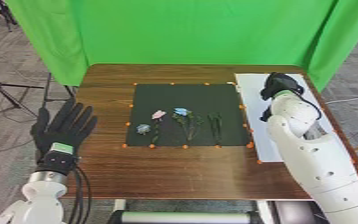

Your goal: Arrange flowers

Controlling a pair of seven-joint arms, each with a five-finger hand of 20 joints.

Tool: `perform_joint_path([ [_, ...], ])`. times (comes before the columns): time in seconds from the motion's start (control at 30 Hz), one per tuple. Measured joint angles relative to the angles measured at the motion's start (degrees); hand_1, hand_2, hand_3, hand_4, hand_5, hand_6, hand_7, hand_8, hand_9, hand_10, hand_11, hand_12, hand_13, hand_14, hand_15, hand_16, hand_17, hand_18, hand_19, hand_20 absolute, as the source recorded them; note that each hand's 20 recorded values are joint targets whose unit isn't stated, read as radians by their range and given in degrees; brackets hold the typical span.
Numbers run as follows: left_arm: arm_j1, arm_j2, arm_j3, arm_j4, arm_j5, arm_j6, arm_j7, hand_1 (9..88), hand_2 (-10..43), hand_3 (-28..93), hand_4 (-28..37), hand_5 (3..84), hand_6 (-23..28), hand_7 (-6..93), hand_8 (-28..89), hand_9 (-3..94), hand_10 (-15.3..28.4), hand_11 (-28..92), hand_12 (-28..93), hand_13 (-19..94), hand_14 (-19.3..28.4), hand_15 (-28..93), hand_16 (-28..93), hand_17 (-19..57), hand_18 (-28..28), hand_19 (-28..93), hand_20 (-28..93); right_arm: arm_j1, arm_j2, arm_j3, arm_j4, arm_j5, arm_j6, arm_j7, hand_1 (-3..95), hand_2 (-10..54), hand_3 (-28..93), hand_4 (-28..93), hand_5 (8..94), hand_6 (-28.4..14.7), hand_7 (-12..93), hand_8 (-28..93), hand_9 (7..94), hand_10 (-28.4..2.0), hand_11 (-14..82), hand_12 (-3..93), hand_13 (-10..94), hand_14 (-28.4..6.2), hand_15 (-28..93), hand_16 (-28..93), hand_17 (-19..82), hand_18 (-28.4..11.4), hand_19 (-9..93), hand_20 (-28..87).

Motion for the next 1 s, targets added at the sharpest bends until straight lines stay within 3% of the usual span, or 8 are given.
perform_joint_path([
  [0.17, -0.36, -0.12, 0.06, 0.51, 1.00, -1.13, -0.81, 28.7, 15.6, 75, -28.0, 37.0, 6.3, 15.4, -11, 35.1, 13.4, 22, 10, 26, 15.2, 40, -9, -5.2, 13.8, 36, 8, 0.26, 0.06, -0.63, 0.83, -0.15, 0.13, 0.42, 51.3, -9.5, 76, -28, 49.2, -4.5, 16, -12, 46.2, -14.0, 8.9, 12.9, 60, -10.8, 48, 24, 35, -21.9, 83, 29],
  [0.4, -0.59, -0.12, 0.11, 0.58, 1.34, -1.35, -1.36, 28.2, 15.7, 74, -28.2, 37.7, 6.5, 15.7, -10, 35.7, 13.3, 23, 10, 27, 15.3, 40, -9, -5.2, 13.8, 36, 9, 1.08, -0.66, -1.64, 5.76, 0.34, 2.43, 0.42, 66.0, -9.5, 49, -28, 52.4, -2.3, 15, -13, 50.9, -11.4, 9.7, 11.4, 63, -8.6, 40, 29, 37, -19.8, 83, 28],
  [0.43, -0.67, -0.13, 0.20, 0.58, 1.28, -1.28, -1.34, 28.2, 15.7, 74, -28.2, 37.8, 6.5, 15.7, -10, 35.8, 13.3, 23, 10, 27, 15.4, 40, -9, -5.2, 13.8, 36, 9, 1.28, -0.76, -1.81, 6.90, 0.60, 3.18, 0.42, 67.5, -9.5, 47, -28, 55.5, -1.4, 16, -13, 56.3, -10.5, 10.8, 12.2, 65, -7.6, 37, 31, 38, -19.5, 83, 28],
  [0.53, -0.96, -0.13, 0.53, 0.58, 1.20, -1.22, -1.17, 27.7, 15.3, 73, -28.2, 38.0, 6.5, 16.0, -11, 36.1, 13.3, 23, 10, 27, 15.2, 41, -9, -5.2, 13.8, 36, 9, 1.63, -0.77, -2.06, 8.57, 1.00, 4.28, 0.42, 67.1, -9.5, 49, -28, 65.9, 0.6, 17, -10, 69.0, -9.5, 12.4, 15.8, 69, -6.0, 33, 37, 38, -18.8, 82, 29],
  [0.63, -1.11, -0.13, 0.73, 0.58, 1.15, -1.03, -0.87, 27.7, 15.2, 73, -28.2, 38.3, 6.5, 16.3, -11, 36.4, 13.6, 23, 10, 27, 15.2, 41, -9, -5.2, 13.9, 36, 9, 1.68, -0.73, -1.85, 8.33, 1.79, 5.28, 0.42, 65.8, -9.5, 53, -28, 76.0, 1.1, 19, -1, 81.2, -8.4, 5.0, 28.6, 73, -5.0, 33, 41, 39, -19.0, 81, 31],
  [0.7, -1.25, -0.13, 0.98, 0.58, 0.94, -0.52, -0.50, 27.6, 15.2, 73, -28.2, 38.5, 6.5, 16.6, -11, 36.4, 13.7, 24, 10, 27, 15.3, 42, -9, -5.2, 13.9, 37, 9, 1.53, -0.71, -1.52, 8.04, 2.66, 6.00, 0.39, 64.7, -9.5, 58, -28, 80.7, 1.2, 21, 2, 87.4, -8.1, 6.0, 33.3, 75, -4.8, 34, 42, 39, -19.3, 82, 32],
  [1.0, -1.26, -0.25, 1.22, 0.57, 0.17, 0.35, -0.05, 27.3, 14.8, 73, -28.3, 38.5, 6.4, 16.8, -11, 36.6, 13.8, 24, 10, 27, 15.3, 42, -9, -5.1, 14.0, 37, 9, -1.06, -0.08, -1.77, 5.98, 1.82, 10.62, -0.50, 64.0, -9.5, 61, -28, 83.2, 1.1, 21, 4, 89.9, -8.1, 5.9, 35.9, 76, -5.1, 36, 43, 39, -19.8, 83, 34],
])
